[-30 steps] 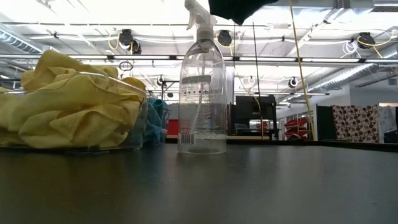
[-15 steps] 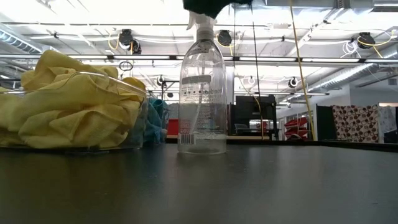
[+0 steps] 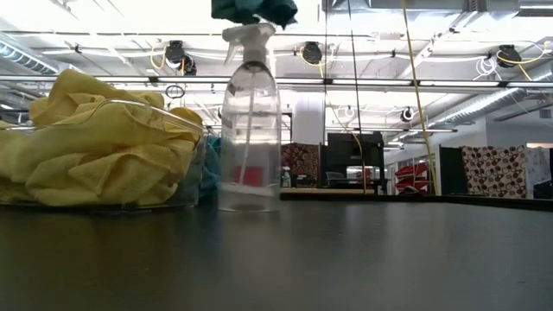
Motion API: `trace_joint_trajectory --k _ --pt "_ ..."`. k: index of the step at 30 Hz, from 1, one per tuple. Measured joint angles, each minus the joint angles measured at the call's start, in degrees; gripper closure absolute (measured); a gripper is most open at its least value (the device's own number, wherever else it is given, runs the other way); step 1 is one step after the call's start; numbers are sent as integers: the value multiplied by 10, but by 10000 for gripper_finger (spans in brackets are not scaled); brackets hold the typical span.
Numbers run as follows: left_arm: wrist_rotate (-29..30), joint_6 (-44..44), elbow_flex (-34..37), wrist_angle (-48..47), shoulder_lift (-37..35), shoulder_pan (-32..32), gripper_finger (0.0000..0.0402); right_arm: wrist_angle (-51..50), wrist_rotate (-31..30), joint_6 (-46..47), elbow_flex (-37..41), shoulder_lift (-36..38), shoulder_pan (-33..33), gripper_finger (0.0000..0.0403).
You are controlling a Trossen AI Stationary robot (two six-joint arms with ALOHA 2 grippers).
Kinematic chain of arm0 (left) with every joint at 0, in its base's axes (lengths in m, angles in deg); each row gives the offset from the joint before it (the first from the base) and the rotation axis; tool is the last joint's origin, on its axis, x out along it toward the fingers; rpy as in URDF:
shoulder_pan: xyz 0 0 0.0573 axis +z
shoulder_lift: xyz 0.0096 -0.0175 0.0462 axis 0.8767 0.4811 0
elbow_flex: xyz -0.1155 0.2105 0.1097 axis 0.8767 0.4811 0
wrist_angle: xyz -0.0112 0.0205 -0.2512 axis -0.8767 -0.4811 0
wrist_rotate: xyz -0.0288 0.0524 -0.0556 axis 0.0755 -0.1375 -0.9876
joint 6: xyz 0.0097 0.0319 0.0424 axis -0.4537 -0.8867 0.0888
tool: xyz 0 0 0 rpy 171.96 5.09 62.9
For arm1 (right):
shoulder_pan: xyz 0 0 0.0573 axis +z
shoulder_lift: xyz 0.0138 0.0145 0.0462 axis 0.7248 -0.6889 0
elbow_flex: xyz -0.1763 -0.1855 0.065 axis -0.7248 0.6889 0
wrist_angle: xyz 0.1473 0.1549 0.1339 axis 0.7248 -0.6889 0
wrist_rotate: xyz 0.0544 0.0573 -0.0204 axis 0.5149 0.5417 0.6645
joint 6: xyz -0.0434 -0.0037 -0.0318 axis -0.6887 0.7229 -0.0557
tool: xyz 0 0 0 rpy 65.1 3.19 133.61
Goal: Sort microfiber towel by color & place in baskets
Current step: Put the blue microfiber cloth into the top transparent bin
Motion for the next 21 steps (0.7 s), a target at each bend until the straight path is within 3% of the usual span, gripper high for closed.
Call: trace_joint_trajectory --k 11,17,21 --pt "-7 -10 0 -2 -46 -1 388 -7 1 0 0 0 0 188" --pt "83 -62 0 -14 -64 11 388 -6 1 0 0 0 0 188" --pt "105 -56 0 -65 -70 48 388 -6 1 0 0 0 0 188"
